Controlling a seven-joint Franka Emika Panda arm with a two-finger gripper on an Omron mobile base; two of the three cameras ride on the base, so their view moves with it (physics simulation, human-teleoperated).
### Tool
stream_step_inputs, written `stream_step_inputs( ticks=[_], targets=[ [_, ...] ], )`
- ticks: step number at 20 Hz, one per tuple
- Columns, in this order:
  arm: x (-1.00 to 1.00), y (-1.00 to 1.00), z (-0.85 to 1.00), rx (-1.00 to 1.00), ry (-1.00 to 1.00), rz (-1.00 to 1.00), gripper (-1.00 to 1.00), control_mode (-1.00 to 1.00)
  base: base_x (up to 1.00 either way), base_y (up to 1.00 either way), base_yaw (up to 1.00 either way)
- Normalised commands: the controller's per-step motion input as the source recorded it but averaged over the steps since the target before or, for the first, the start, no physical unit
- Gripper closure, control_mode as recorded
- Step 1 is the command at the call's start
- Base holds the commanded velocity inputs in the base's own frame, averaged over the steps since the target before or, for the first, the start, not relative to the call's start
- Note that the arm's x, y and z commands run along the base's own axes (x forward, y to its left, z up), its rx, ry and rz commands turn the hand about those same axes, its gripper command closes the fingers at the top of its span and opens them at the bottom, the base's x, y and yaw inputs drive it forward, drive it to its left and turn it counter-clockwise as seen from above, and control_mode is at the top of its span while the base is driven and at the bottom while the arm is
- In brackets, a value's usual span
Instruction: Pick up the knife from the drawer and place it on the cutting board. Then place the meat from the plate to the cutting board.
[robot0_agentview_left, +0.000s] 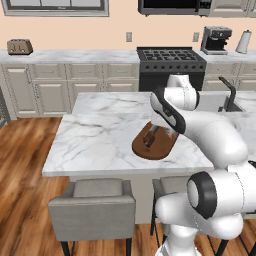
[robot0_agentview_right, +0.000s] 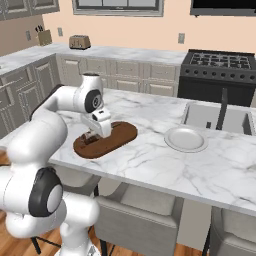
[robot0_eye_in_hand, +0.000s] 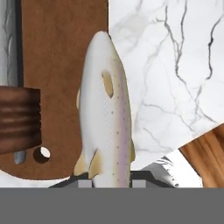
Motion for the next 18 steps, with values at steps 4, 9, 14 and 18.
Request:
stream_step_inputs(
  ticks=[4, 9, 14, 18],
  targets=[
    [0.18, 0.00, -0.10, 0.00, 0.00, -0.11, 1.00, -1.00, 0.00, 0.00, 0.00],
    [0.20, 0.00, -0.19, 0.00, 0.00, -0.01, 1.00, -1.00, 0.00, 0.00, 0.00],
    [0.26, 0.00, -0.27, 0.00, 0.00, 0.05, 1.00, -1.00, 0.00, 0.00, 0.00],
    [0.18, -0.07, -0.26, 0.00, 0.00, 0.09, 1.00, -1.00, 0.00, 0.00, 0.00]
  ],
)
